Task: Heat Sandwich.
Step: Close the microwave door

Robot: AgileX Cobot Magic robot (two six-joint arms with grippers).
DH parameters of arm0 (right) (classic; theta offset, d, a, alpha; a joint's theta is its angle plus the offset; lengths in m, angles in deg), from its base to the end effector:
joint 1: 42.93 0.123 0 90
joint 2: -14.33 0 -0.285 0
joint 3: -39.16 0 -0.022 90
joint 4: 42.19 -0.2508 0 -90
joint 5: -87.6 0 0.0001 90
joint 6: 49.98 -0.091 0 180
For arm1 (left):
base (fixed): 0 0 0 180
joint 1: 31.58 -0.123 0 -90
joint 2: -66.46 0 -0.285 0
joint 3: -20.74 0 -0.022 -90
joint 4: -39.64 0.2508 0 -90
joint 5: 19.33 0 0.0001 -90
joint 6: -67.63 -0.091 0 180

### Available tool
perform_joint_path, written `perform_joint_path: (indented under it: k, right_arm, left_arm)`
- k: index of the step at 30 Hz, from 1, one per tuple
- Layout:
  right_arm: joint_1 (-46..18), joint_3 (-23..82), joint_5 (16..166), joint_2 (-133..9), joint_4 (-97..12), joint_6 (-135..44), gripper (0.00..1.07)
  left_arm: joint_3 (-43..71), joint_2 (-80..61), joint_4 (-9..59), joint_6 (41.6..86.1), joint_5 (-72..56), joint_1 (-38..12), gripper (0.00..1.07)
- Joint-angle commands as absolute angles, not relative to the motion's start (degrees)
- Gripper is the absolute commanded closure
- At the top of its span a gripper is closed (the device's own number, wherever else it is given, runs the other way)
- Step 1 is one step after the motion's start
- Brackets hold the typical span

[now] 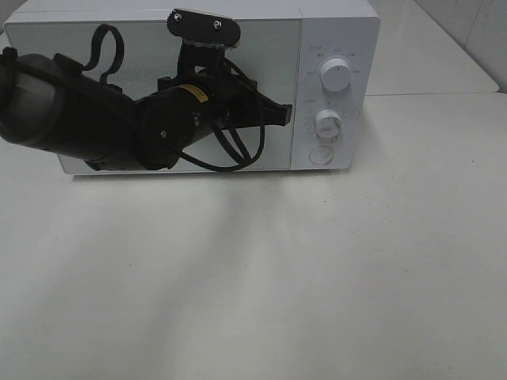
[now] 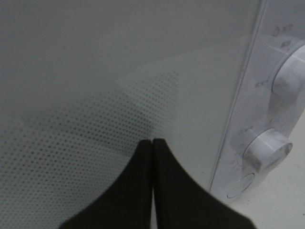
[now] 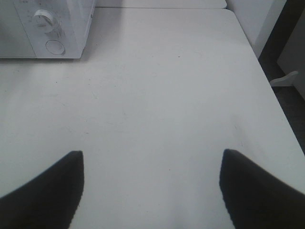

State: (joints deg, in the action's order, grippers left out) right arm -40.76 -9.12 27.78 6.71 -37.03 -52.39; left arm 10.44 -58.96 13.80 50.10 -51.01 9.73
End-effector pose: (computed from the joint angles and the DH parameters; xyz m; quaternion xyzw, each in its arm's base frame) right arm -0.0051 -0.0073 0.2803 0.0033 0.8459 -0.0237 0.5328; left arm 0.3449 -0.2754 0.1656 0.1838 0.7784 -0.1476 0.5819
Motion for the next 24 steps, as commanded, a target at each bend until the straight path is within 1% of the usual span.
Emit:
perform_joint_path:
  k: [1,16,24]
  right_arm:
    - [-41.04,-9.12,28.35,8.32,-37.09,-52.22,0.32]
    - [-41.04,-9.12,28.35,8.32,-37.09,-52.22,0.32]
    - [-41.04,-9.12,28.35,8.32,-37.09,-52.22,0.32]
  left_arm:
    - [12.39,-59.19,10.02,50.33,-57.14,7.9,1.07]
    - [10.21,-56.9,10.02,50.33,-55.54,8.01,1.07]
    - [2.36,-51.45,9.97,50.44,-55.31,9.27,1.07]
